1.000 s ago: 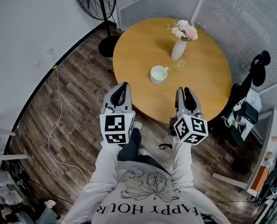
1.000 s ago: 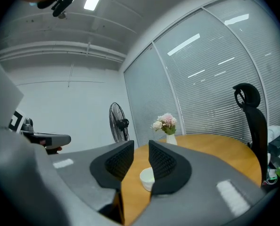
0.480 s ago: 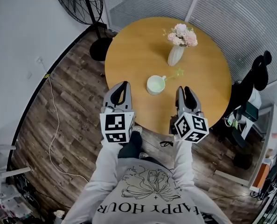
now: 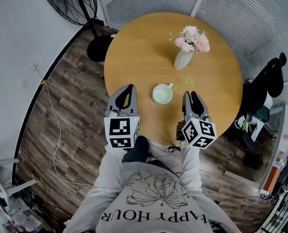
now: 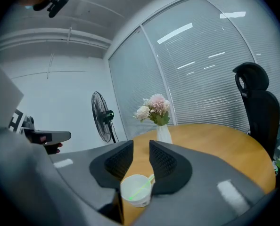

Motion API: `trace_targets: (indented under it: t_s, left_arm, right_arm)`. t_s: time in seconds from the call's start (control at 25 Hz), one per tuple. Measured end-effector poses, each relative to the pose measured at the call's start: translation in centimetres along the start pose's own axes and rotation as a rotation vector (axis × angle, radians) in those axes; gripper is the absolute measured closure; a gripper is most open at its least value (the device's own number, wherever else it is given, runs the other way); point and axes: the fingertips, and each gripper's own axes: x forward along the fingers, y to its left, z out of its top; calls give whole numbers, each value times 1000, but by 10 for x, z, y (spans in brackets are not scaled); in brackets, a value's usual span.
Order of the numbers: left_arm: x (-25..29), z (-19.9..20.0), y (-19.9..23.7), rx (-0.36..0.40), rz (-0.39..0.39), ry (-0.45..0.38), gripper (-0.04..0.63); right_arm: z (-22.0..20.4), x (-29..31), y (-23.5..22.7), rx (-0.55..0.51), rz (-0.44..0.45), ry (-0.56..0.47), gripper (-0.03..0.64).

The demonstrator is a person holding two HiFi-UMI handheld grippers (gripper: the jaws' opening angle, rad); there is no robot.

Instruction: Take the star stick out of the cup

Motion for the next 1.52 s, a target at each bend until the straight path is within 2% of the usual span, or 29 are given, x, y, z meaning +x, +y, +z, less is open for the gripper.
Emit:
trace_targets:
  t_s: [0.88, 1.52]
  left_arm:
    - [84, -59, 0, -13, -92, 145, 591]
    - [104, -106, 1, -32, -70, 246, 591]
  right_arm:
    - [-59, 53, -47, 74, -92, 121, 506]
    - [-106, 82, -65, 189, -73, 211, 492]
